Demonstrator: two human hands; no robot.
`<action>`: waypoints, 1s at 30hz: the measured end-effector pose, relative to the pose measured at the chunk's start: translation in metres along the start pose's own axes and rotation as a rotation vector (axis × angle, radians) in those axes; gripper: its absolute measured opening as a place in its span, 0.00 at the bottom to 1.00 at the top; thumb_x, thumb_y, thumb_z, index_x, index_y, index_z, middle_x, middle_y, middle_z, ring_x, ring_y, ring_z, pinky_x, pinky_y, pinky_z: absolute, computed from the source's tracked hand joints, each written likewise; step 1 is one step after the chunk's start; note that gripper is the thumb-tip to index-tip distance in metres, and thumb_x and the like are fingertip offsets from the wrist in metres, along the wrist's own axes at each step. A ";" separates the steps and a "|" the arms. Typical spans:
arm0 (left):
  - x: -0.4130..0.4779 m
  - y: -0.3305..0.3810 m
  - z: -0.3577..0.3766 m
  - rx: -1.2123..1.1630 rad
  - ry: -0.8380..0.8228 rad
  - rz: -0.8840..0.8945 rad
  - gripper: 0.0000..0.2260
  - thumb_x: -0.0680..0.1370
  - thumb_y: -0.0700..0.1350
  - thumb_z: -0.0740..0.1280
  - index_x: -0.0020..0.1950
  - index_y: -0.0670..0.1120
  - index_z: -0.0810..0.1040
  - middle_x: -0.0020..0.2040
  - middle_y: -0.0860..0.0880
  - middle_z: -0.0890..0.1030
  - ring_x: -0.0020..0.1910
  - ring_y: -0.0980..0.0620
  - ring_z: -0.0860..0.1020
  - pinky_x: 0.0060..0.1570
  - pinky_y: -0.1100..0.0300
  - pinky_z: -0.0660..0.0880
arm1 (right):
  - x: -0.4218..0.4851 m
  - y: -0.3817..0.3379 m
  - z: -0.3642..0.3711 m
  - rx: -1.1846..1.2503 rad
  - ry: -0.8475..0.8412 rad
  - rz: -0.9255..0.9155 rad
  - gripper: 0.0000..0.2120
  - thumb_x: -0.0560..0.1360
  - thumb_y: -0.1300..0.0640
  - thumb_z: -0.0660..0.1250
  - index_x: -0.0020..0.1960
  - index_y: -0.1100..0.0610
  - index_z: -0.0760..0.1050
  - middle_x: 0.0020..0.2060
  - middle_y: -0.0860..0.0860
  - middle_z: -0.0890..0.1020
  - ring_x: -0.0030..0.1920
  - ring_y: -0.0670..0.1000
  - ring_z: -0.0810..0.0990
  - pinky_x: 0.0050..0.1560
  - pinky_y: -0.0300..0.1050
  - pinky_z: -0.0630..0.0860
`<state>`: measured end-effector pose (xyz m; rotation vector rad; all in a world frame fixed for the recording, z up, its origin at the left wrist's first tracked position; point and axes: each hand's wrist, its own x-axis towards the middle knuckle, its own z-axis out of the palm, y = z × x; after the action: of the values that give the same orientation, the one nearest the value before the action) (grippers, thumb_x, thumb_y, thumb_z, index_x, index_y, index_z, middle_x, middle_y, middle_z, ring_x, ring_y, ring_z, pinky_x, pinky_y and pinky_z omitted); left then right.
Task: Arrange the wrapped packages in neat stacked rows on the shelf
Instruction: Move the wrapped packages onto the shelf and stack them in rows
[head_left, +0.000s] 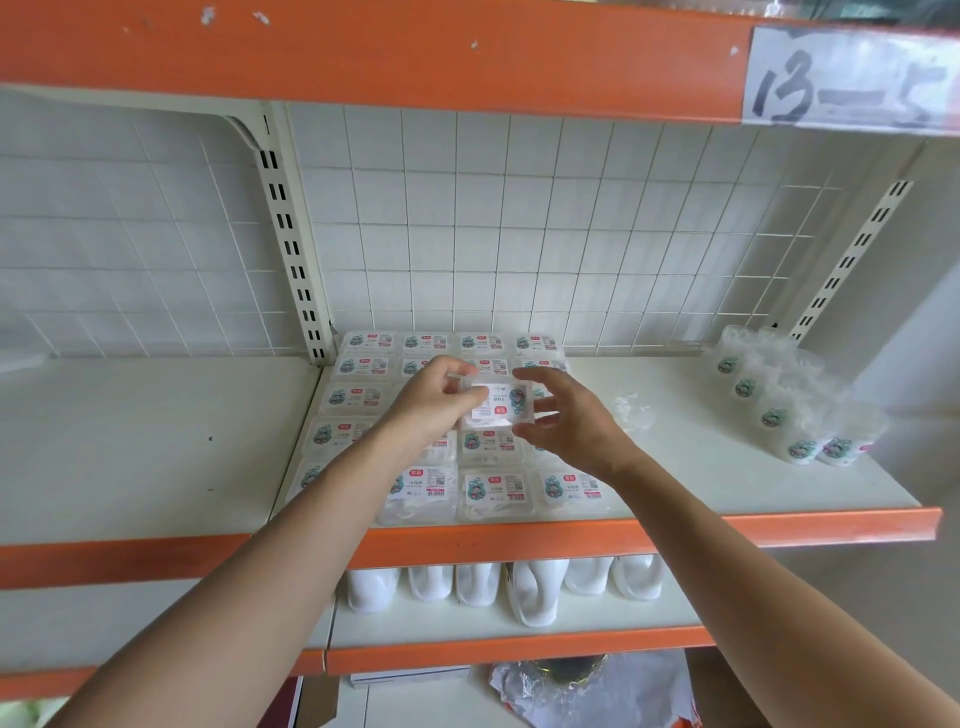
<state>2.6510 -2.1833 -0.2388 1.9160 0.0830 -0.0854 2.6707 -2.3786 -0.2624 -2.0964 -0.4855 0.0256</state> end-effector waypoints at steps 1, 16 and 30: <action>0.001 0.001 -0.001 -0.006 0.031 -0.010 0.12 0.76 0.45 0.69 0.58 0.51 0.74 0.53 0.49 0.79 0.48 0.50 0.81 0.51 0.53 0.79 | 0.000 -0.001 0.001 0.034 0.005 -0.004 0.29 0.70 0.65 0.75 0.66 0.48 0.71 0.64 0.49 0.74 0.54 0.48 0.81 0.39 0.35 0.78; -0.005 -0.005 -0.011 -0.051 -0.081 -0.069 0.14 0.74 0.47 0.71 0.58 0.50 0.74 0.50 0.45 0.83 0.46 0.48 0.83 0.45 0.52 0.82 | 0.016 -0.017 0.011 0.282 0.066 -0.001 0.14 0.74 0.70 0.68 0.53 0.53 0.76 0.55 0.49 0.81 0.57 0.43 0.80 0.57 0.40 0.78; -0.014 -0.002 -0.009 0.097 0.103 -0.038 0.12 0.78 0.48 0.66 0.60 0.48 0.71 0.53 0.51 0.77 0.46 0.53 0.81 0.45 0.56 0.79 | 0.003 -0.017 0.023 -0.439 -0.016 -0.169 0.25 0.69 0.51 0.76 0.62 0.52 0.71 0.57 0.50 0.76 0.53 0.51 0.78 0.50 0.45 0.75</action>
<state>2.6367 -2.1745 -0.2359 2.0155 0.1880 -0.0165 2.6633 -2.3506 -0.2603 -2.4740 -0.7279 -0.1769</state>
